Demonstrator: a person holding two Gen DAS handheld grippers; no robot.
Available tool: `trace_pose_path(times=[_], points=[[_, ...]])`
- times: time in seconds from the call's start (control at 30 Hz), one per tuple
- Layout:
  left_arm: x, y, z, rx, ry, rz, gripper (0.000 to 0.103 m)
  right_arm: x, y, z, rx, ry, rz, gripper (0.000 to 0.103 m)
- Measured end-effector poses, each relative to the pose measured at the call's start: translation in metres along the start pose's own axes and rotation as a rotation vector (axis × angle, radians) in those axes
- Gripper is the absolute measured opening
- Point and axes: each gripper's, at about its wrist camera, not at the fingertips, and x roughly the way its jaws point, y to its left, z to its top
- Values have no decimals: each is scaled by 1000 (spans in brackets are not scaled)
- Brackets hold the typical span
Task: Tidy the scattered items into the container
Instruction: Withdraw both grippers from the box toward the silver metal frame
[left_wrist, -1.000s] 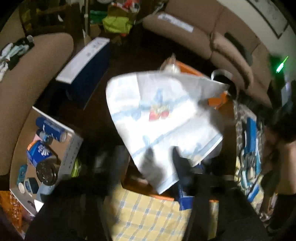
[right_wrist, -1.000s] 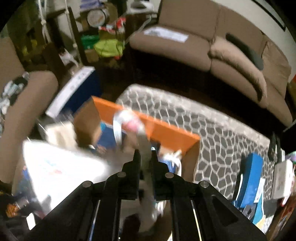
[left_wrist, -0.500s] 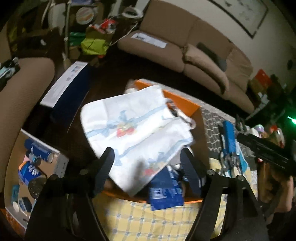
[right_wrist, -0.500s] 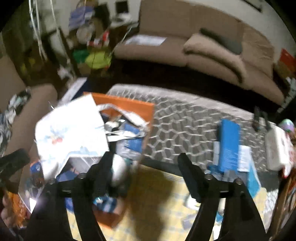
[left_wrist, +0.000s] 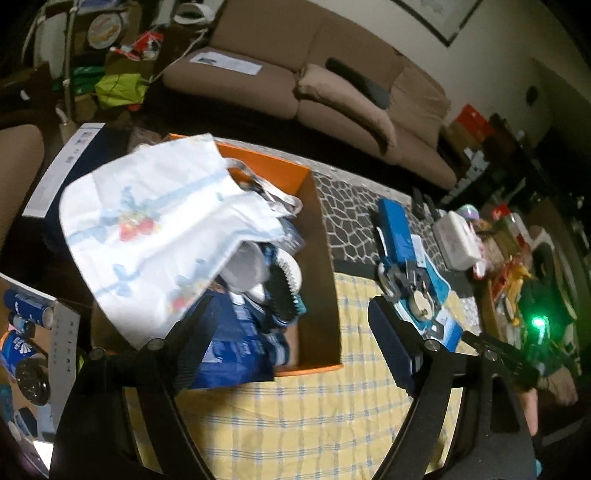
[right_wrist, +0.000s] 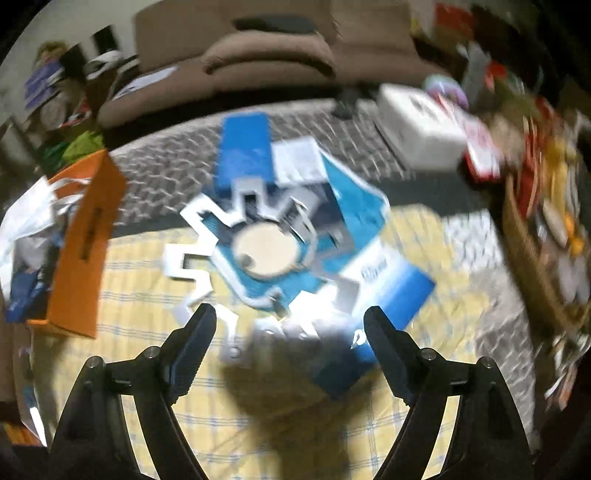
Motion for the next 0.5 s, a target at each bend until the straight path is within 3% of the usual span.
trace_pose_path(times=[0.23, 0.5], points=[[17, -32, -12, 82, 23, 9, 80, 65, 1, 4, -28, 49, 26, 84], [28, -50, -22, 159, 39, 53, 80, 86, -61, 6, 160, 25, -54, 84]])
